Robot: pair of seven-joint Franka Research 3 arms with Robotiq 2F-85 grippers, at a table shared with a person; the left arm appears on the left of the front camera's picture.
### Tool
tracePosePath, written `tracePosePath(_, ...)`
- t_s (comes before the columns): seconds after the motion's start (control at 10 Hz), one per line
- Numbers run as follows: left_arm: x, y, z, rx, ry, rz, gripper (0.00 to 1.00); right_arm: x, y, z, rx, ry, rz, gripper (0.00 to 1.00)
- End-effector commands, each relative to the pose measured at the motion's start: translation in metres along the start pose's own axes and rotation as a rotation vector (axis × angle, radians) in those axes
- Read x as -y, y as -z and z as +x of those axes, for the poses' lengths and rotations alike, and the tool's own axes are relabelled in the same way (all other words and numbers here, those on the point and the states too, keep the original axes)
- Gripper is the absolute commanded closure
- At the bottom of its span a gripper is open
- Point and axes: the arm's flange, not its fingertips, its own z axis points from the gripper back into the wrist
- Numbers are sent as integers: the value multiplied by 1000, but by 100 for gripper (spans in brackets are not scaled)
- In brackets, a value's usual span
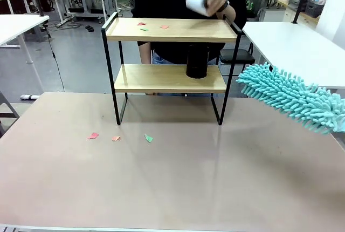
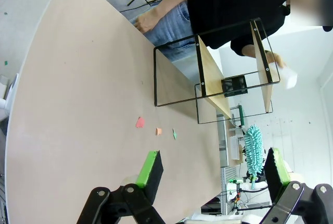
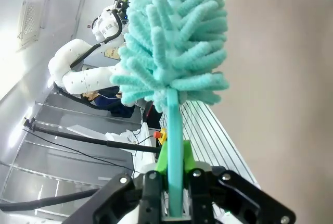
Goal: Clean the shelf.
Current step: Clean the remaining tier of the Shelf with the Duster once objects are removed.
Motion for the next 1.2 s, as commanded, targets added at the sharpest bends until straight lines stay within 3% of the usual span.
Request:
tracePosePath(0.0, 2, 1, 0, 3, 0, -14, 0, -4, -1, -3, -3, -30, 6, 89)
tracePosePath(0.5, 2, 1, 0, 3, 0, -14, 0, -11, 3, 5, 11, -39, -40, 89)
tracePosePath(0.7, 2, 1, 0, 3, 0, -14, 0, -79, -19, 15, 56, -84, -78, 89)
tracePosePath(0.9, 2, 1, 0, 3, 0, -14, 0, -147, -23, 39, -24, -36, -99, 89)
tracePosePath(1.1, 2, 1, 0, 3, 0, -14, 0, -179, 2, 73, -109, -7, -167, 89)
